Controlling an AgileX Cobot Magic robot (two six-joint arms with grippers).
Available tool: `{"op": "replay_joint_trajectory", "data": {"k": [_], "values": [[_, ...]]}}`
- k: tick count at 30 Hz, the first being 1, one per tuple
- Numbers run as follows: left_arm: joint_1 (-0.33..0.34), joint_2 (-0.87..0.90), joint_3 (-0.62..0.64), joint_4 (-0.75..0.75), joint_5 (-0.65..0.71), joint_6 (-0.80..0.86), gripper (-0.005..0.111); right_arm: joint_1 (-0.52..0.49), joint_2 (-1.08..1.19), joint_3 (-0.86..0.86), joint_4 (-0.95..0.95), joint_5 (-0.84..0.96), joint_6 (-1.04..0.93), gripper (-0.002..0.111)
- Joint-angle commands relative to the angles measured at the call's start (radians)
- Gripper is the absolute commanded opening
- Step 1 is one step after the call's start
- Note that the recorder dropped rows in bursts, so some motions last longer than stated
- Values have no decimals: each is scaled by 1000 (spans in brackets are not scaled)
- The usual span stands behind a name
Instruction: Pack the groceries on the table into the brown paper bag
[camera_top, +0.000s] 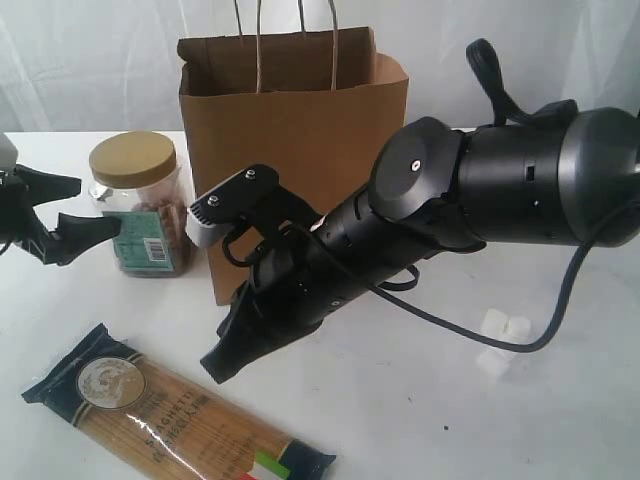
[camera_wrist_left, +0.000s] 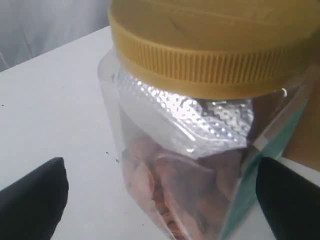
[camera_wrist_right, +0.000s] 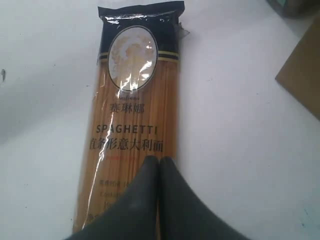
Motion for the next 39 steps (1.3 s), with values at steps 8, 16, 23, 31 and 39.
{"op": "replay_joint_trajectory", "data": {"k": [8, 16, 23, 31, 39], "values": [[2, 87, -187, 107, -22, -91, 105, 0, -4, -2, 5, 3, -2, 0], [0, 173, -329, 259, -22, -236, 105, 0, -4, -2, 5, 16, 32, 0], [-8, 175, -306, 260, -22, -296, 105, 0, -4, -2, 5, 9, 32, 0], [-130, 175, -293, 260, -22, -296, 105, 0, -4, -2, 5, -11, 32, 0], [-187, 175, -293, 260, -22, -296, 105, 0, -4, -2, 5, -11, 32, 0]]}}
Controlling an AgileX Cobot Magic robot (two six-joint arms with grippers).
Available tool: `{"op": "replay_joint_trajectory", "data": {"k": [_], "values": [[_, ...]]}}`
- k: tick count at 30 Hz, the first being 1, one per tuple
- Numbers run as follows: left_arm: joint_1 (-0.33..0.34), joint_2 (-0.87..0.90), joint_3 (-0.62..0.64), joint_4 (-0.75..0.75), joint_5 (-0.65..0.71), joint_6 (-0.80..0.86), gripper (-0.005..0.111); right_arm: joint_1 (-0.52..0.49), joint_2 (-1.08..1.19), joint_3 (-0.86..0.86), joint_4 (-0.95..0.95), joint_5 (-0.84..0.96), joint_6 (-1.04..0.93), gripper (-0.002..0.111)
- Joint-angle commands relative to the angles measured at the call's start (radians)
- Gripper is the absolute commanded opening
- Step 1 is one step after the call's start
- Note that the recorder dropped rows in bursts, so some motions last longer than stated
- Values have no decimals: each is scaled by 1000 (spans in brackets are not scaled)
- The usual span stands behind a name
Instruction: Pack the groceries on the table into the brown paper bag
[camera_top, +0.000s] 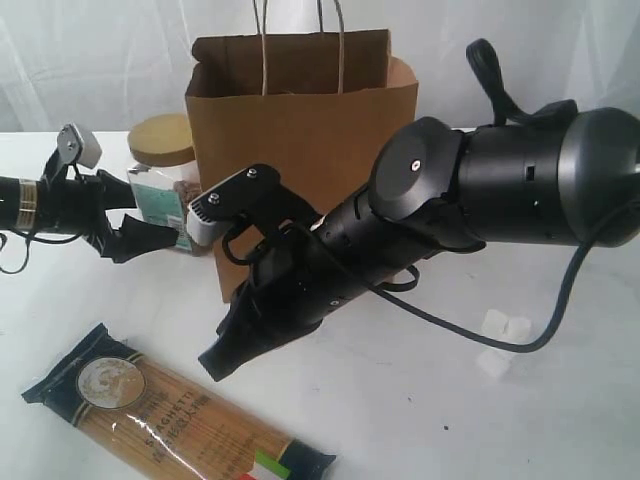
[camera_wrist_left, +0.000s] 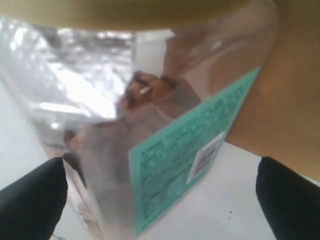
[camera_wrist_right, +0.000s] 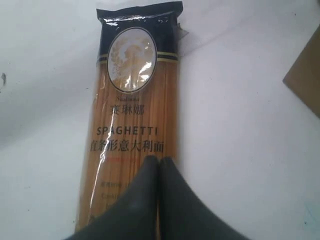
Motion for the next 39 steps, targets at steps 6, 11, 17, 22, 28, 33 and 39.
{"op": "replay_joint_trajectory", "data": {"k": [6, 11, 17, 22, 28, 33, 39], "values": [[-24, -6, 2, 12, -34, -5, 105, 0, -4, -2, 3, -9, 2, 0], [-24, -6, 2, 12, -34, -5, 105, 0, -4, -2, 1, -9, 2, 0], [-24, -6, 2, 12, -34, -5, 105, 0, -4, -2, 1, -5, 2, 0], [-24, -6, 2, 12, -34, -5, 105, 0, -4, -2, 1, -5, 2, 0], [-22, -6, 2, 5, -34, -5, 105, 0, -4, -2, 1, -5, 4, 0], [-22, -6, 2, 12, -34, -6, 105, 0, -4, -2, 1, -5, 4, 0], [-22, -6, 2, 12, -34, -55, 105, 0, -4, -2, 1, -5, 4, 0]]}}
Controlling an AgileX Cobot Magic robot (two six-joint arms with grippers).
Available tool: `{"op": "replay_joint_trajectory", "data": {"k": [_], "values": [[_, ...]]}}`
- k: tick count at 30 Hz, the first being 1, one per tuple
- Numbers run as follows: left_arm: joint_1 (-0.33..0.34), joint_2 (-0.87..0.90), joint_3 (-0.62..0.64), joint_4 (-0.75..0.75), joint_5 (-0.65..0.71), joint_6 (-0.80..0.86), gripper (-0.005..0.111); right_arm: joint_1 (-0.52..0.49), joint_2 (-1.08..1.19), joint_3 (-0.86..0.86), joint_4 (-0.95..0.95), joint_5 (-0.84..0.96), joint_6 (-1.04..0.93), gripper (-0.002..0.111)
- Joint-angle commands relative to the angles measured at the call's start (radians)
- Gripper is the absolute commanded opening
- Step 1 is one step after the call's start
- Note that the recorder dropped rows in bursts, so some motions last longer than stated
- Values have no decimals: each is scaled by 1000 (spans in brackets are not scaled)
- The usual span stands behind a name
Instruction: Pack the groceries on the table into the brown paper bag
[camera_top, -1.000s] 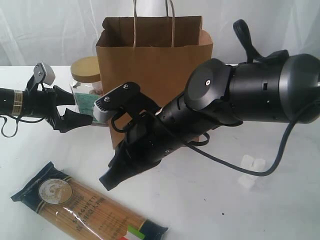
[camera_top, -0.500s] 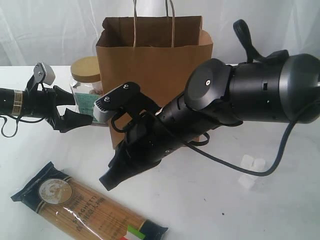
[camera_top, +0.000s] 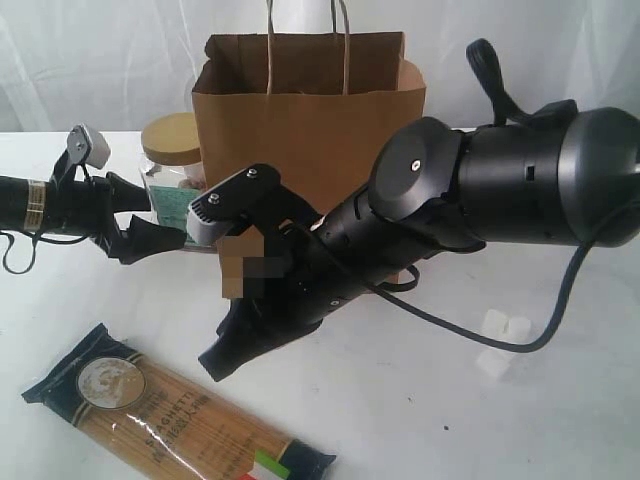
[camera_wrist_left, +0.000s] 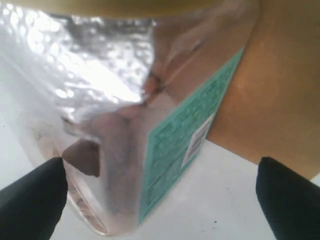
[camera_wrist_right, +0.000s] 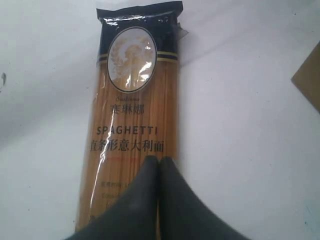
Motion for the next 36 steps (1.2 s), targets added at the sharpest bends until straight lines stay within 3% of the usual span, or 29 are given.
{"op": "replay_joint_trajectory", "data": {"k": [1, 8, 16, 20, 24, 28, 30, 31, 33, 35, 36], "values": [[-6, -6, 2, 9, -24, -10, 105, 0, -4, -2, 1, -3, 4, 0], [-4, -6, 2, 9, 20, 5, 105, 0, -4, -2, 3, -3, 0, 0], [21, -6, 0, -166, 43, 28, 105, 0, -4, -2, 3, -3, 5, 0], [62, -8, 0, -201, 39, 32, 105, 0, -4, -2, 3, -3, 12, 0], [154, -54, 0, -254, -24, 26, 105, 0, -4, -2, 3, 2, 20, 0], [220, -126, 0, -536, -24, -10, 103, 0, -4, -2, 3, 4, 20, 0], [223, -145, -25, -555, -24, 30, 89, 0, -4, -2, 3, 4, 22, 0], [214, -146, -47, -540, -24, 28, 71, 0, -4, -2, 3, 4, 22, 0], [200, -146, -71, -521, -24, 35, 48, 0, -4, -2, 3, 4, 22, 0], [173, -146, -115, -506, 2, 60, -1, 0, -4, -2, 3, 3, 22, 0], [160, -146, -130, -513, -5, 82, 1, 0, -4, -2, 3, 3, 22, 0]]}}
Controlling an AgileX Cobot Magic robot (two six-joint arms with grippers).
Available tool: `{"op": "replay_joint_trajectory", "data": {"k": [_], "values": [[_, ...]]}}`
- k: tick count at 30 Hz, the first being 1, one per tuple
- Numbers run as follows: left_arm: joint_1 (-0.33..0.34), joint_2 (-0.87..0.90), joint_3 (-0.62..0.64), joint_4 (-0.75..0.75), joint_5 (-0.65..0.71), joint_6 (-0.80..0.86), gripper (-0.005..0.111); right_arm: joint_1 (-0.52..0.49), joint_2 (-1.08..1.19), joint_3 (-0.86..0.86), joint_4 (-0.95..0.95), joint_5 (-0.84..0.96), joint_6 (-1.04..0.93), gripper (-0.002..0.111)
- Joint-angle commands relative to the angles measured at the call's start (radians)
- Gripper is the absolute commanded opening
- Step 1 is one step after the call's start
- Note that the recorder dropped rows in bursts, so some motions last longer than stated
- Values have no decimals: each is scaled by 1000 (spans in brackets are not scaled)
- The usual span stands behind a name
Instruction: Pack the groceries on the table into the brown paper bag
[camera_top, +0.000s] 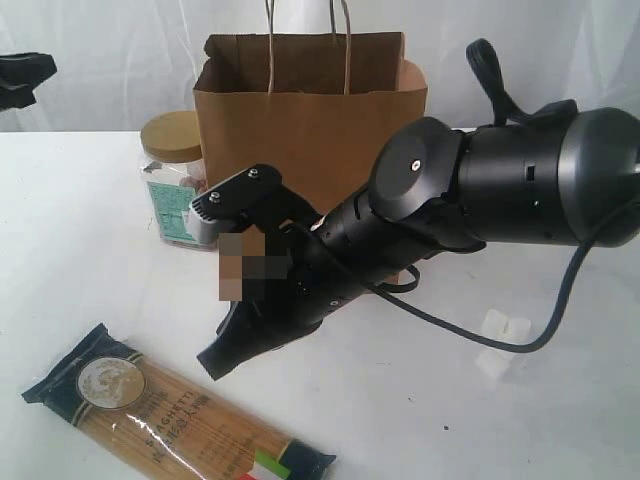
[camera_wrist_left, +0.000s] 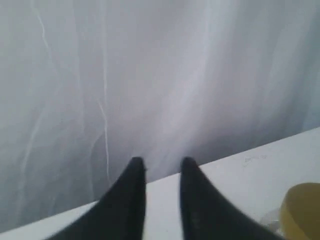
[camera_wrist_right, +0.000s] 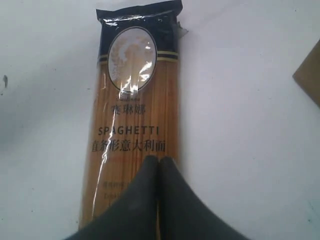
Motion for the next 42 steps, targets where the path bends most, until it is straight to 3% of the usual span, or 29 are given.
{"op": "replay_joint_trajectory", "data": {"k": [1, 5, 10, 16, 21, 31, 36, 42], "values": [[-53, -12, -65, -4, -2, 54, 1, 0, -4, -2, 3, 1, 3, 0], [-132, -12, -133, -47, 50, 167, 1, 0, -4, -2, 3, 1, 3, 0], [-278, -5, -221, -45, 344, 291, 1, 0, -4, -2, 3, 1, 13, 0], [-353, 69, -270, -28, 407, 280, 0, 0, -4, -2, 3, 10, 33, 0], [-373, 102, -270, 40, 501, 183, 0, 0, -4, -2, 3, 28, 55, 0], [-368, 62, -270, 450, 455, -104, 0, 0, -4, -2, 3, 28, 57, 0], [-341, 30, -270, 499, 334, -145, 0, 0, -4, -2, 3, 28, 57, 0], [-311, 5, -270, 533, 327, -188, 0, 0, -4, -2, 3, 28, 57, 0]]}}
